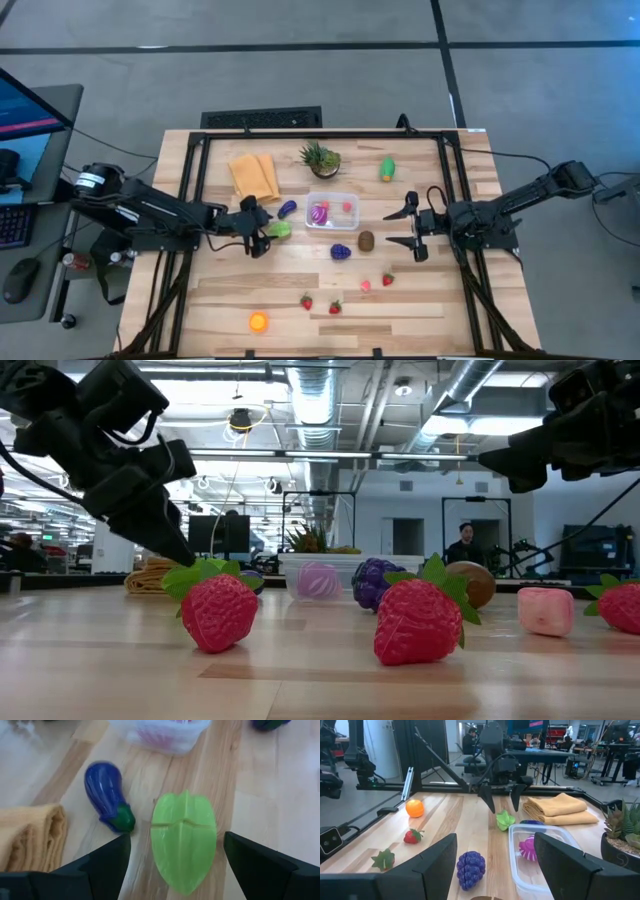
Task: Pick and placing Produce into tupperware
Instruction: Put the green starfruit into the transparent container
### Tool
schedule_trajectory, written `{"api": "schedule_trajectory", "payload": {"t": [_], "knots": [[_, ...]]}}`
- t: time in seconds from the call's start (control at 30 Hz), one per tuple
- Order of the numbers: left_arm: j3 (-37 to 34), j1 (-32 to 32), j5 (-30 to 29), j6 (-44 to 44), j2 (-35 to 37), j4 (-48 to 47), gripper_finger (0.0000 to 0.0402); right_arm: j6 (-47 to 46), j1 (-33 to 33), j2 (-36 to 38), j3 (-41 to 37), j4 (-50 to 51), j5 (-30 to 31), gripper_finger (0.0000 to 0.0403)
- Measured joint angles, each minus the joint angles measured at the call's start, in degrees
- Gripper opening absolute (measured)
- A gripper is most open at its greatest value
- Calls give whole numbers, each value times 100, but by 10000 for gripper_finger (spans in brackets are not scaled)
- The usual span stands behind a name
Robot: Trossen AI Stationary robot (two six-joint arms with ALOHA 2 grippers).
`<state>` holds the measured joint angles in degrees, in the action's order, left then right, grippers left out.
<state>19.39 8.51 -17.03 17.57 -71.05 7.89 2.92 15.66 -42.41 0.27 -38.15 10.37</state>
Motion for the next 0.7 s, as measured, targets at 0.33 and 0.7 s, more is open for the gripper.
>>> {"api": "schedule_trajectory", "payload": {"t": [0.33, 0.7], "knots": [[0, 0, 101, 19, -1053, 860, 311, 0, 1, 2, 0, -2, 0, 260], [1, -70, 169, -29, -1359, 1171, 311, 0, 1, 0, 0, 2, -2, 260]]}}
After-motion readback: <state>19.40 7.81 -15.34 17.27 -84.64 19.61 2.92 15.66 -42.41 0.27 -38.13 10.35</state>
